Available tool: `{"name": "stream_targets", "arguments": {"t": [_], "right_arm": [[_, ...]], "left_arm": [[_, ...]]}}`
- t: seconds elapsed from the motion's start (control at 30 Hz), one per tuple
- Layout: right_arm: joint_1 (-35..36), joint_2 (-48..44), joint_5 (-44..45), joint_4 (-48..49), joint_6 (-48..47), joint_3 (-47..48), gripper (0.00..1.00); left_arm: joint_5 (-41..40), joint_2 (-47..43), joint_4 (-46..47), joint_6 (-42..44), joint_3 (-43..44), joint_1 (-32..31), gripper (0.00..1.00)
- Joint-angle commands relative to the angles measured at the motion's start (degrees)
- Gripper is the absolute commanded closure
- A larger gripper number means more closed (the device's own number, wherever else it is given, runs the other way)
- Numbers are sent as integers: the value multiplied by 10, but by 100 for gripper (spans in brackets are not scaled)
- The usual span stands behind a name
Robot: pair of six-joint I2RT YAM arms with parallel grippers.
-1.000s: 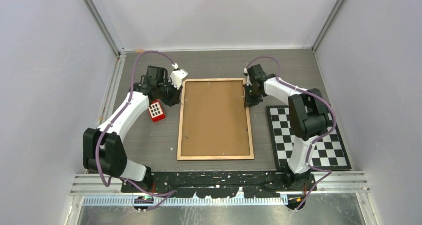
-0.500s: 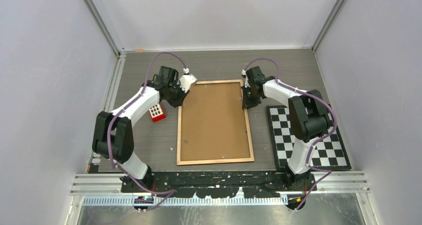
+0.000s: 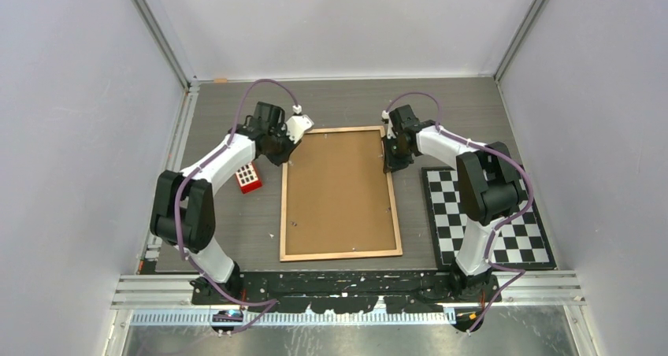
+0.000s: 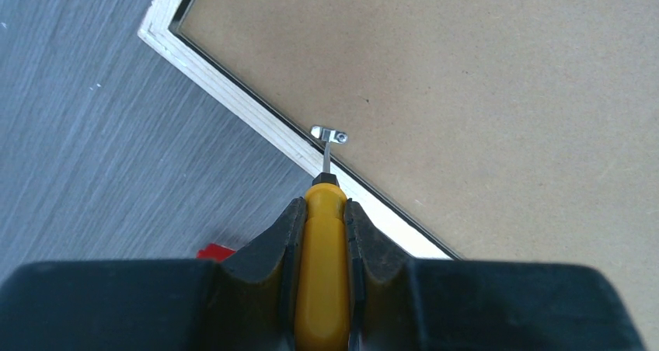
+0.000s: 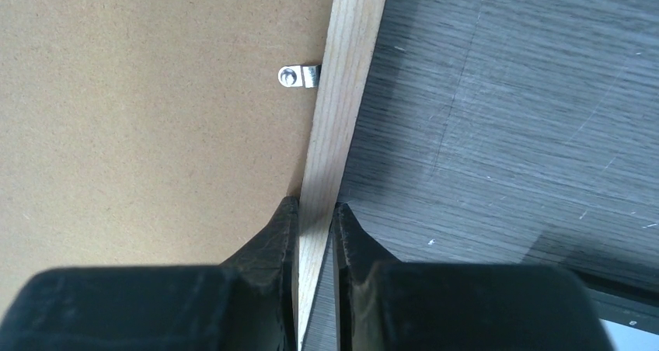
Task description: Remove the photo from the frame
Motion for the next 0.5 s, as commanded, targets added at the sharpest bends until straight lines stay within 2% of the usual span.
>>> {"name": "stream_targets", "arguments": {"t": [0.0,0.23,0.47], "right_arm": [[14,35,-15,-79,-43,-22,99],[15,40,-11,-82,-54,-12,99],[14,44,-9,-83,-61,-8,99]], "left_arm": [[-21,17,34,32,23,-3,100],[-7,24,38,33,22,-11,100],[61,28,-20,16,37,-11,100]]}}
